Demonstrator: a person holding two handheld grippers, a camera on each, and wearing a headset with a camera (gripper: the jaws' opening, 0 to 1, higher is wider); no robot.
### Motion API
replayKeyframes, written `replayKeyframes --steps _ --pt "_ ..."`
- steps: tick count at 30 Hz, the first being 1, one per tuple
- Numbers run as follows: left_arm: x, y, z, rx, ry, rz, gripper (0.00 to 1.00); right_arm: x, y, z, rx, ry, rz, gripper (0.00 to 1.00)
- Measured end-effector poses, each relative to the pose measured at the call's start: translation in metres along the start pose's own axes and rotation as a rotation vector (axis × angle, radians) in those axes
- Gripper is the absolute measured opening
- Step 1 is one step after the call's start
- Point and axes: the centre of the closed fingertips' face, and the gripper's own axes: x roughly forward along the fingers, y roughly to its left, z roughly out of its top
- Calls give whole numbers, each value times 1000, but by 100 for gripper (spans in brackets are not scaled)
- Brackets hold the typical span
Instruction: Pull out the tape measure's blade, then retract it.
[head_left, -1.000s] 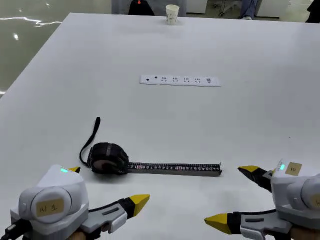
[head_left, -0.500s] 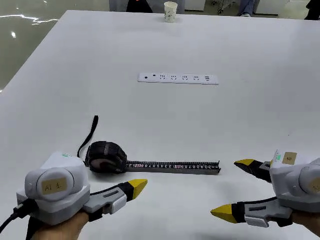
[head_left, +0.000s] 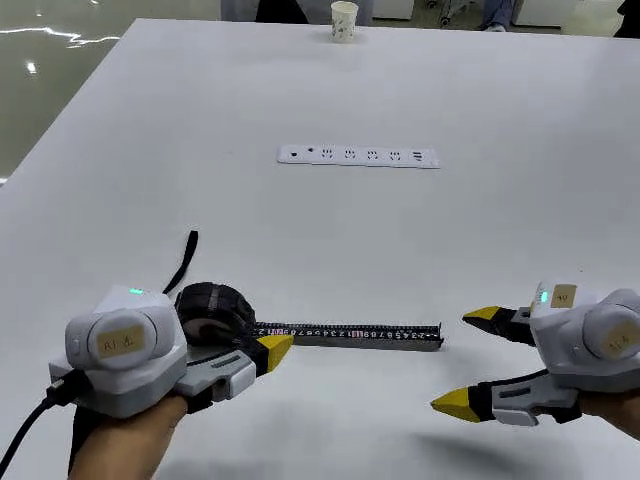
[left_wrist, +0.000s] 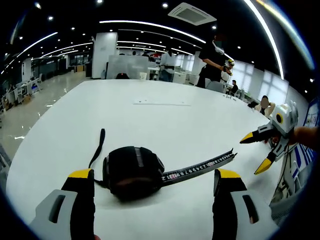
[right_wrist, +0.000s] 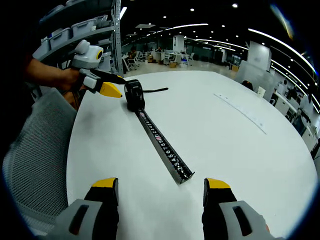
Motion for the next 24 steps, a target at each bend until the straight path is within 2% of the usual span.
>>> replayKeyframes --steps 8,17,24 --pt "5 5 0 -9 7 16 93 7 -8 -4 -33 31 33 62" --pt "9 12 0 -17 9 38 86 15 -14 -4 -75 59 67 58" --pt "12 16 -2 -24 16 55 79 21 -17 -6 -100 86 97 51"
